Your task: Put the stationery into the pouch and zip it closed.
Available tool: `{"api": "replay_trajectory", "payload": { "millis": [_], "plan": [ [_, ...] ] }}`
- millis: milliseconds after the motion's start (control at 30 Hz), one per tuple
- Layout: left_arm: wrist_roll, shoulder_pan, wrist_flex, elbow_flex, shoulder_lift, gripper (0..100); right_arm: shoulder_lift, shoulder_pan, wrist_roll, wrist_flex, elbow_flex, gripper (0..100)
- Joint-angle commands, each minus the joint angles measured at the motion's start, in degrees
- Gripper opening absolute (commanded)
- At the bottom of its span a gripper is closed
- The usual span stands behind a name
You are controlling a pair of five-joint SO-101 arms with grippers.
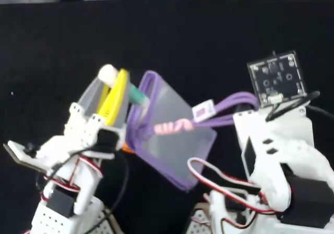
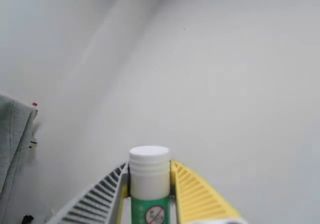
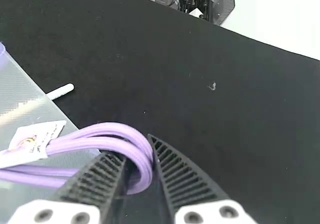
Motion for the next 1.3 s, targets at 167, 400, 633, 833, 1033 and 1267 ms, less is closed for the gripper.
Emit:
{"api": "replay_trajectory", "payload": {
  "millis": [167,400,633,833,1033,1267],
  "plan": [
    [-3.3,1.4,-0.5,2.8,0.2,3,-0.7,1.1,0.1,1.5,-0.1,1.1],
    [-3.3,2.1,-0.5,4.8,0.3,3,-0.7,1.2,0.1,1.5,-0.1,1.1],
    [-10.5,7.3,-2.5,6.0,0.4,3,-0.7,1.2,0.1,1.5,-0.1,1.1],
    [-11.5,6.5,-7.5,9.2,0.4,3,-0.7,1.2,0.1,1.5,-0.1,1.1],
    [-11.5,10.9,-7.8,8.7,7.6,3,-0.7,1.2,0.1,1.5,-0.1,1.1],
    [-11.5,13.5,-7.9,4.9,17.7,3,-4.2,1.0,0.5,1.3,1.2,1.1]
  ]
}}
